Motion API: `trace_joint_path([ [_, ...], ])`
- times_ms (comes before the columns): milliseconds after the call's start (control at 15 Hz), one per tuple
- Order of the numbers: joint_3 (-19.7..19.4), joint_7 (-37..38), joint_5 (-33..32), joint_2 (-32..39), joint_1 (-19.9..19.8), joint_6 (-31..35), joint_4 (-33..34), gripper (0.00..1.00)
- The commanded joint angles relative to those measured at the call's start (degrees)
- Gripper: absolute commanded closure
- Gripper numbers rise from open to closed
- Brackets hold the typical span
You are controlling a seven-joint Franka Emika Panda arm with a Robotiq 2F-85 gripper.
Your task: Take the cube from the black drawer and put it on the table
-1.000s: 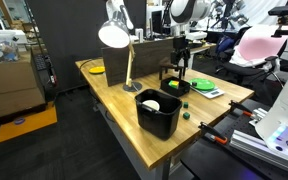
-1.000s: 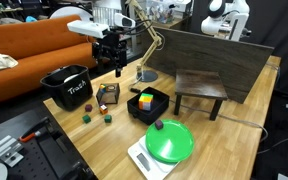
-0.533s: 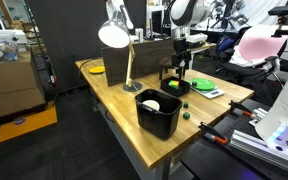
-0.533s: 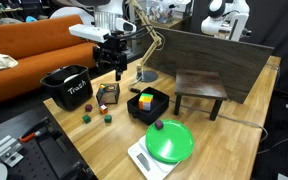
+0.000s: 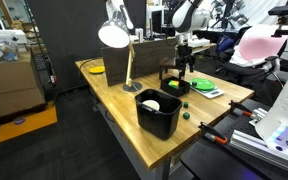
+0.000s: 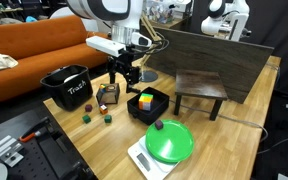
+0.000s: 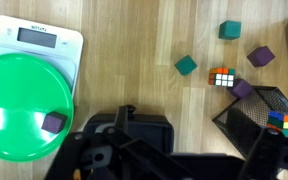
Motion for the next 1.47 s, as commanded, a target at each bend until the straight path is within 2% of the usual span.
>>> trace_joint_path([
  [0,0.51,0.12,-0.15,0.43,-0.75,-0.14,0.61,0.0],
  [667,0.16,1.72,-1.34,1.49,-0.48,-0.12,1.89,0.0],
  [933,-1.07,2.08,-5.3,2.98,-0.77,-0.68,6.87,0.0],
  [1400,0.01,-4.12,-4.9,11.24,-1.76,-2.01,18.61,0.0],
])
